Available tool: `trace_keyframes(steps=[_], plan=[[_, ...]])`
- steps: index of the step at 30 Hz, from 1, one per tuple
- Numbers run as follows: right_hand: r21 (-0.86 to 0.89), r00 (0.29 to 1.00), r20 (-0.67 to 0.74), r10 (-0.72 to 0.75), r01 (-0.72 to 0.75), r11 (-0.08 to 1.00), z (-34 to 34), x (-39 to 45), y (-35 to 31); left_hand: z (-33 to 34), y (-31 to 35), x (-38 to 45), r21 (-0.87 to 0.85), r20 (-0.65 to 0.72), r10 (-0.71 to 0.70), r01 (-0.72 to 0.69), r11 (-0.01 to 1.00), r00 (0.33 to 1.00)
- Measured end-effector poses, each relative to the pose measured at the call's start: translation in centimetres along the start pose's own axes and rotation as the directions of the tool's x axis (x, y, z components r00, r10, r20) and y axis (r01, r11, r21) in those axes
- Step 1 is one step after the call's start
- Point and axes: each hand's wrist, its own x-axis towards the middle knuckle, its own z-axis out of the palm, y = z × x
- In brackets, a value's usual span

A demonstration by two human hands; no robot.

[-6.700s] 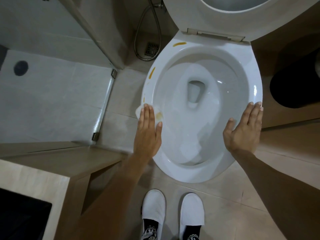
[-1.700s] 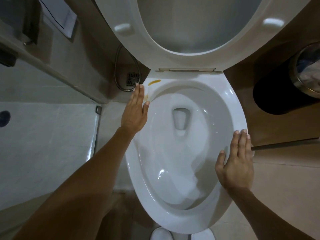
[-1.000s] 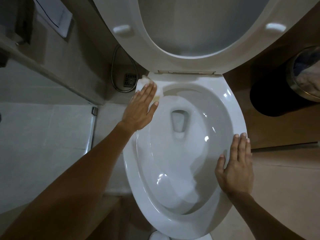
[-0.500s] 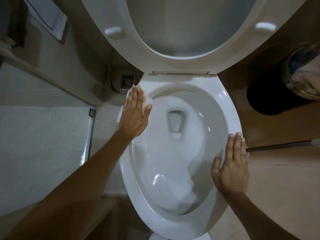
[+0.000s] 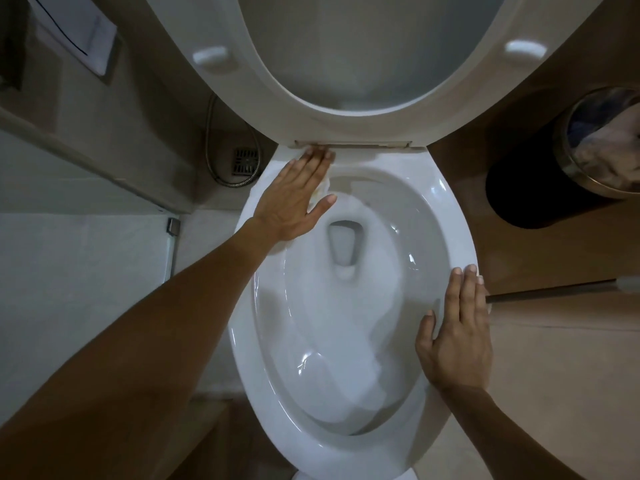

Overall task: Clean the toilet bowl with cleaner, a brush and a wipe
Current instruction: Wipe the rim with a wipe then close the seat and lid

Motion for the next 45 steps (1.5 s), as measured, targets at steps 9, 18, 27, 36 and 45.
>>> trace_keyframes(steps=[9, 18, 27, 36, 45], plan=[[-0.007, 1.000, 0.001, 0.004, -0.004, 1.000, 0.0, 0.0, -0.1, -0.4, 0.0, 2.2, 0.093, 0.099, 0.251, -0.260, 0.961, 0.963], [-0.005, 1.000, -0.010, 0.000, 0.000, 1.000, 0.1, 0.1, 0.0, -1.6, -3.2, -1.9, 0.115, 0.156, 0.213, -0.232, 0.966, 0.964], [0.008, 1.000, -0.022, -0.004, 0.005, 1.000, 0.0, 0.0, 0.0, -4.9, -5.2, -3.1, 0.379, 0.414, 0.326, -0.486, 0.787, 0.850], [0.002, 1.000, -0.013, 0.000, 0.000, 1.000, -0.1, 0.0, -0.1, -4.6, -1.3, 2.1, 0.658, 0.547, 0.200, -0.565, 0.498, 0.813], [-0.003, 1.000, 0.001, 0.012, -0.012, 1.000, -0.2, -0.1, -0.1, -4.8, -1.7, -0.9, 0.680, 0.604, 0.125, -0.592, 0.432, 0.787]])
